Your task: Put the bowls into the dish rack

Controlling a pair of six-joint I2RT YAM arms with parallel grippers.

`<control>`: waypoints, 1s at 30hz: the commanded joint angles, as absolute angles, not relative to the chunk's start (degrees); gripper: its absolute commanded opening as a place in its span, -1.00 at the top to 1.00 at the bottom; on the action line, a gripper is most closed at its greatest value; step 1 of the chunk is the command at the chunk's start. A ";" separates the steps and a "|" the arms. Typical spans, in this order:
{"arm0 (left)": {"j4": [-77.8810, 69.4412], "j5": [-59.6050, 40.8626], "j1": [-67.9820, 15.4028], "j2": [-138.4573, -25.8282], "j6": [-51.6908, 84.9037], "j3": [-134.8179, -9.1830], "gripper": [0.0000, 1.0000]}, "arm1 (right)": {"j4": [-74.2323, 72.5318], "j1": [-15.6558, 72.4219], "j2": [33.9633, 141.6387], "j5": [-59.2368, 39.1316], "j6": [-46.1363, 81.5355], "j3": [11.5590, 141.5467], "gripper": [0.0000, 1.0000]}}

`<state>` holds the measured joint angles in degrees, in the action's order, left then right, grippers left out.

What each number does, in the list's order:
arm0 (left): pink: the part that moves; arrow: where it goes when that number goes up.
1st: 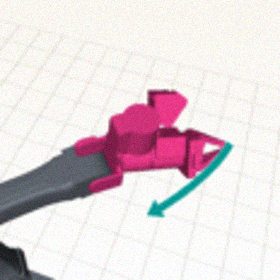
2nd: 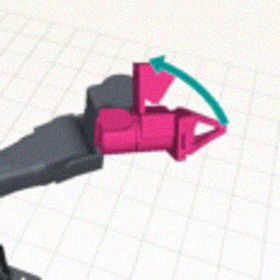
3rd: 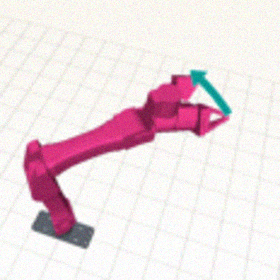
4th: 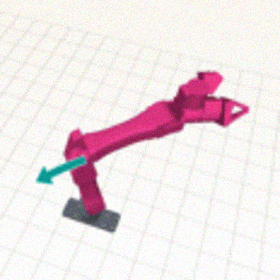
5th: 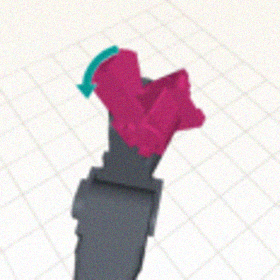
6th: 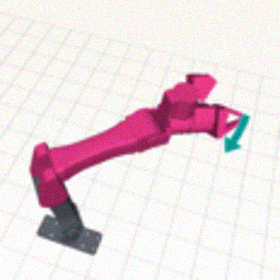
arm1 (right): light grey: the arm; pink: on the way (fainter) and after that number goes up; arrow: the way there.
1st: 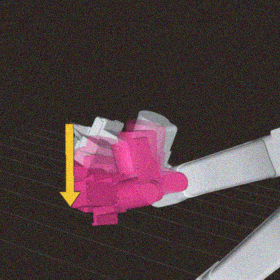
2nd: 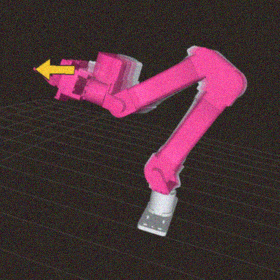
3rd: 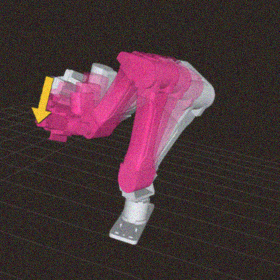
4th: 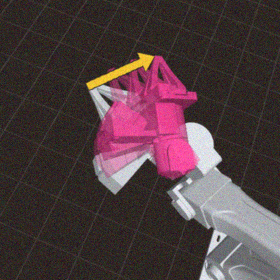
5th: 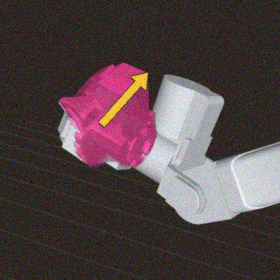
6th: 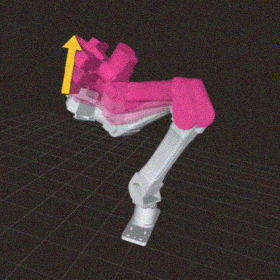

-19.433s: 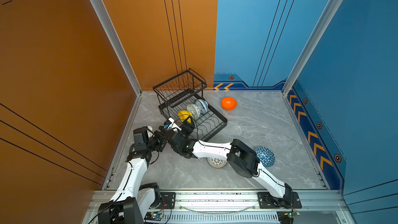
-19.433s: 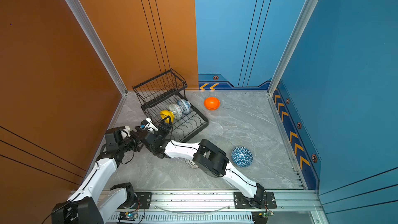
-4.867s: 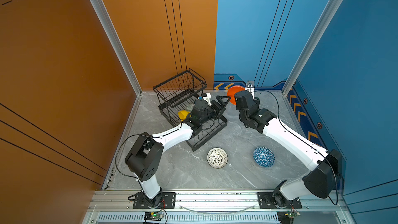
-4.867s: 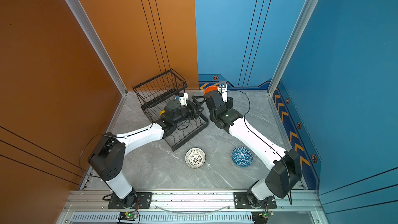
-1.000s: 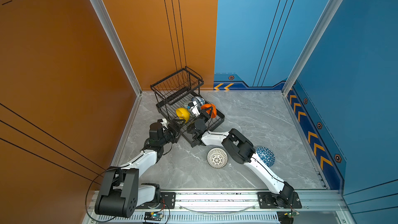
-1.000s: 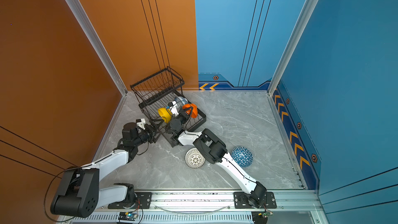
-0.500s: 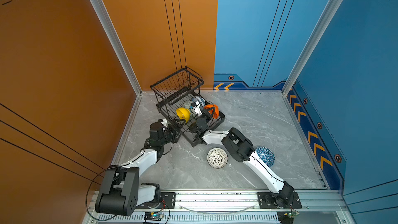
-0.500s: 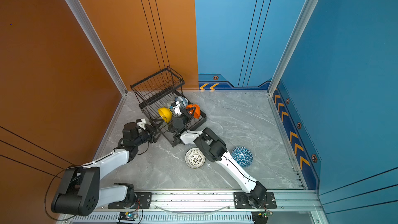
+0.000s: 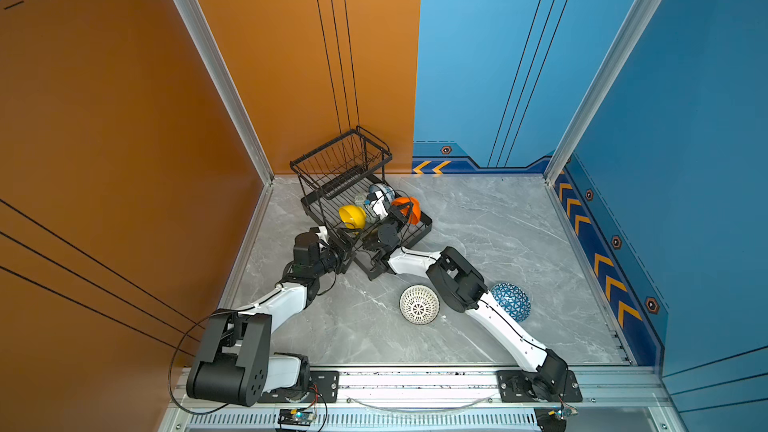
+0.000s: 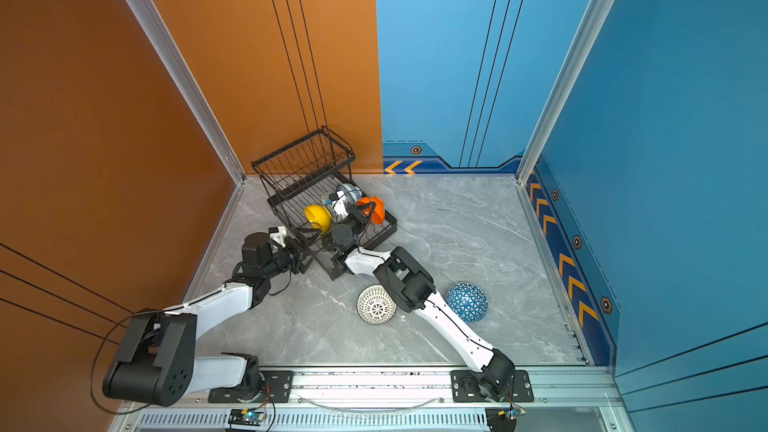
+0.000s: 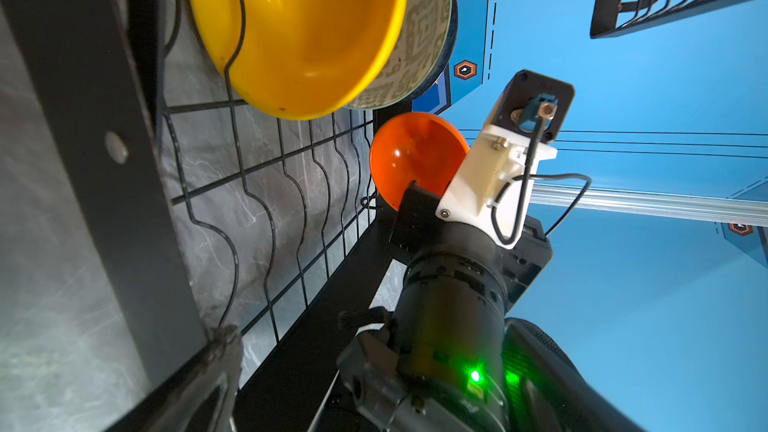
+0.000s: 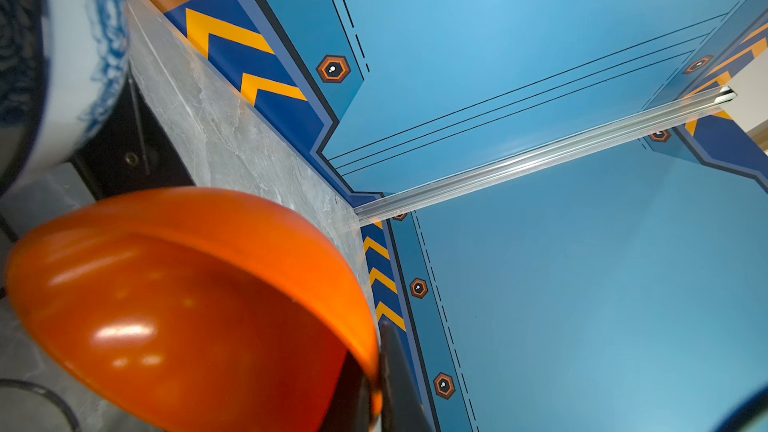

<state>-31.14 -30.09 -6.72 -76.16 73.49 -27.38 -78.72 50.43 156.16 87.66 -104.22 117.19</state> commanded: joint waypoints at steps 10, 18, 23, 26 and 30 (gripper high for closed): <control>-33.87 -30.78 -6.45 -76.24 73.42 -28.17 -0.96 | -81.28 52.99 157.37 105.47 -105.76 118.45 0.81; -34.10 -31.58 -1.56 -70.42 75.09 -27.63 -0.96 | -81.30 53.82 153.87 105.50 -110.36 120.91 0.82; -34.59 -34.14 3.29 -68.81 76.86 -27.98 -0.96 | -81.38 54.46 150.32 105.47 -114.76 122.66 0.83; -34.98 -34.59 4.43 -67.59 77.58 -27.96 -0.96 | -81.31 54.00 147.61 105.49 -116.77 123.39 0.83; -34.98 -34.77 4.45 -66.21 78.21 -27.92 -0.96 | -81.30 52.80 144.03 105.47 -118.42 122.60 0.83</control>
<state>-33.71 -32.77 4.23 -67.72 77.49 -27.77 -78.65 53.82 150.41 87.64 -116.25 120.68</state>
